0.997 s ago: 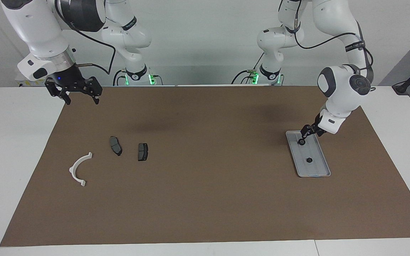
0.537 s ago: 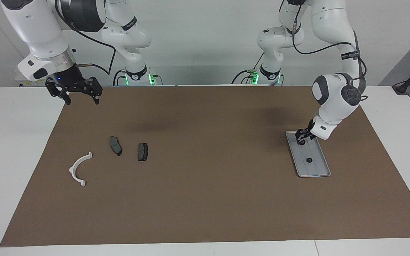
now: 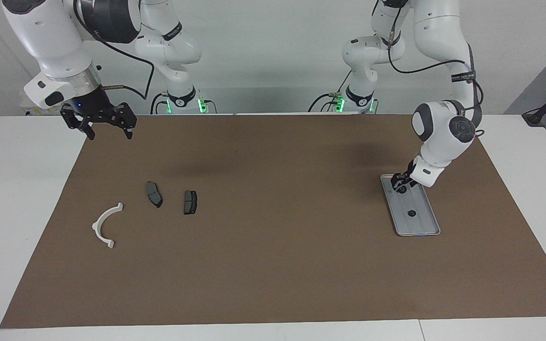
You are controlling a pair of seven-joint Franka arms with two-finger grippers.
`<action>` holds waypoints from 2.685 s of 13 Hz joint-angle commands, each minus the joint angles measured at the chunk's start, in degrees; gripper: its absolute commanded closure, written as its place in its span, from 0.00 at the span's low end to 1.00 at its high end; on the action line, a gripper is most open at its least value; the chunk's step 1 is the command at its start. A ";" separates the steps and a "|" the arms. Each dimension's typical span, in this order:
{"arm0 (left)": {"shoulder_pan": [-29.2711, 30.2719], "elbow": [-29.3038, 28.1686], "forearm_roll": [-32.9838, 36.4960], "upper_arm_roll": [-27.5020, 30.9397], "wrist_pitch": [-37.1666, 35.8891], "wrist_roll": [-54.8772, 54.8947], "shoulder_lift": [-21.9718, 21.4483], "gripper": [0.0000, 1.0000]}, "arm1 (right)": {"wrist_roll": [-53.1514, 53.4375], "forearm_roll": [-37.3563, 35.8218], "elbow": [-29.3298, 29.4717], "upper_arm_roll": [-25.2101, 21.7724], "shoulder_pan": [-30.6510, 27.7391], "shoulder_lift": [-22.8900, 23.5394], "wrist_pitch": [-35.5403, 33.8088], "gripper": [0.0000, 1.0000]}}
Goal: Place bearing gear from tray to pile
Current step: 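Grasp the black gear on the tray with the left gripper and lift, then carry the gear to mid-table with the left gripper while the right gripper approaches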
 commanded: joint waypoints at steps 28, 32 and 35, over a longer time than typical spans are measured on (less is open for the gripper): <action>-33.59 29.81 -4.25 0.51 -13.72 -48.06 10.70 0.96 | -0.63 0.59 -3.41 0.59 -1.07 -1.16 5.70 0.00; -40.20 29.83 -3.63 0.42 -8.05 -55.09 15.28 0.96 | -0.90 0.59 -3.59 0.59 -1.42 -1.16 5.98 0.00; -41.79 37.00 -4.42 0.42 -8.79 -57.66 20.28 0.96 | -1.08 0.59 -4.81 0.59 -1.51 -1.16 7.38 0.00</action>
